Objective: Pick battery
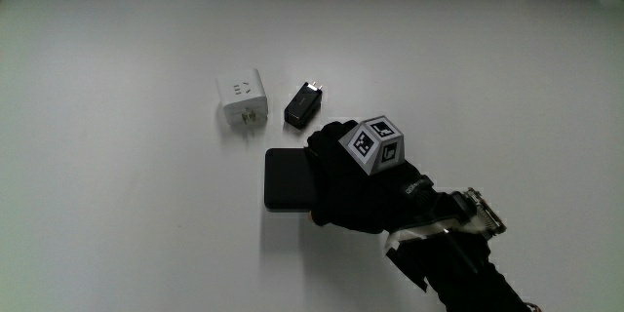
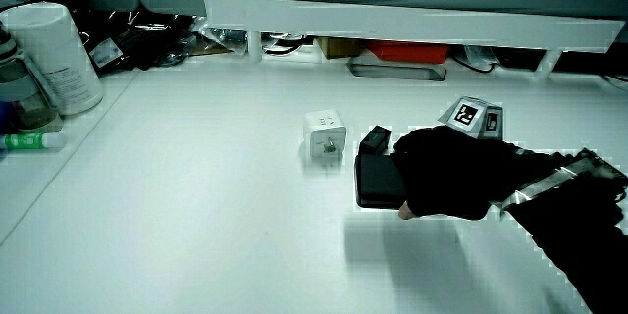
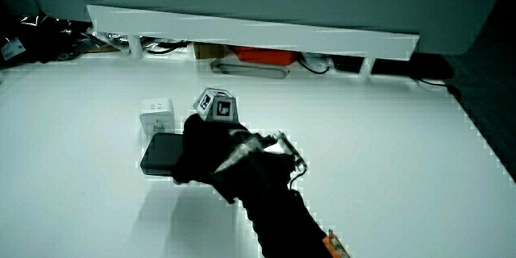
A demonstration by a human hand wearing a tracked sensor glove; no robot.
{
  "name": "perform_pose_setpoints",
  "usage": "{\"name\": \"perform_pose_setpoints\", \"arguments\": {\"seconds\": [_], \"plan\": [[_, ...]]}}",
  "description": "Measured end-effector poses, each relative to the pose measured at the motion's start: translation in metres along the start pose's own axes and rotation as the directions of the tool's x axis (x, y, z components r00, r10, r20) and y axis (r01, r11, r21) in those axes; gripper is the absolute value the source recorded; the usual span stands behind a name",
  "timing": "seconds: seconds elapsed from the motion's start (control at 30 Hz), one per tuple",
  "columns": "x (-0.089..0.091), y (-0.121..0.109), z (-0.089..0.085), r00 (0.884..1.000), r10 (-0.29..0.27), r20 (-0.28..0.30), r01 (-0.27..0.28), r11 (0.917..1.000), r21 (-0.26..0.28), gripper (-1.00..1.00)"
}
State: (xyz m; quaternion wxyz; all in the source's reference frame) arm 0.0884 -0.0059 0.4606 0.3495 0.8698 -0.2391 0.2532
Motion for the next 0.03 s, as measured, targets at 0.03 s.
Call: {"name": "perform_pose_setpoints", "arguments": {"seconds": [0.03], "plan": [[0.0021,-0.0047,0.0014,1.000,0.015,-0.010,-0.015,0.9999,0.005,1.00]]}}
